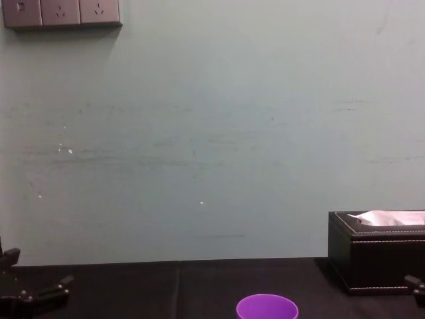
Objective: Stack the three plastic cups sequentially using one hand.
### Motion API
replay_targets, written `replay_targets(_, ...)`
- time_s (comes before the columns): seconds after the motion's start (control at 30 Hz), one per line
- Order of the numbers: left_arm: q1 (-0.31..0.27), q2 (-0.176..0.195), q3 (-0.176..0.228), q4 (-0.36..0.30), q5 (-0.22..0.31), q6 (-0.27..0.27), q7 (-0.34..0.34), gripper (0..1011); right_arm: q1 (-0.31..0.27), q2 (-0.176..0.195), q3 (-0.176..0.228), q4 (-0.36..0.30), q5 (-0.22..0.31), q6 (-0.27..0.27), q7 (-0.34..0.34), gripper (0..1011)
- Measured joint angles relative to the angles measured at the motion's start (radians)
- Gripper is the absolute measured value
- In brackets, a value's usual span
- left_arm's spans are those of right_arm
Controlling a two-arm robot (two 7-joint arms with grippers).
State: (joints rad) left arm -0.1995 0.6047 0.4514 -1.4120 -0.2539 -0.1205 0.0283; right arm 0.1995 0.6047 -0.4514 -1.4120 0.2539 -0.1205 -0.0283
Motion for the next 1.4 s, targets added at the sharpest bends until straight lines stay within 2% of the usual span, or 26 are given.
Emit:
replay_targets(0.8, 0.0, 0.0, 0.0, 0.0, 0.0, 0.0, 0.0, 1000, 0.0, 0.0, 0.0, 0.0, 0.0, 0.0, 0.0, 1002)
replay_targets(0.93, 0.0, 0.0, 0.0, 0.0, 0.0, 0.0, 0.0, 1000, -0.003, -0.008, 0.01, -0.007, 0.006, -0.005, 0.017, 1002)
replay_targets(1.07, 0.0, 0.0, 0.0, 0.0, 0.0, 0.0, 0.0, 1000, -0.022, -0.009, 0.026, -0.033, 0.015, -0.01, 0.031, 1002)
replay_targets(1.27, 0.0, 0.0, 0.0, 0.0, 0.0, 0.0, 0.0, 1000, -0.087, 0.014, 0.068, -0.107, 0.052, -0.007, 0.051, 1002)
replay_targets(1.37, 0.0, 0.0, 0.0, 0.0, 0.0, 0.0, 0.0, 1000, -0.139, 0.036, 0.104, -0.154, 0.089, 0.009, 0.061, 1000)
replay_targets(1.4, 0.0, 0.0, 0.0, 0.0, 0.0, 0.0, 0.0, 1000, -0.169, 0.052, 0.127, -0.181, 0.111, 0.018, 0.067, 1002)
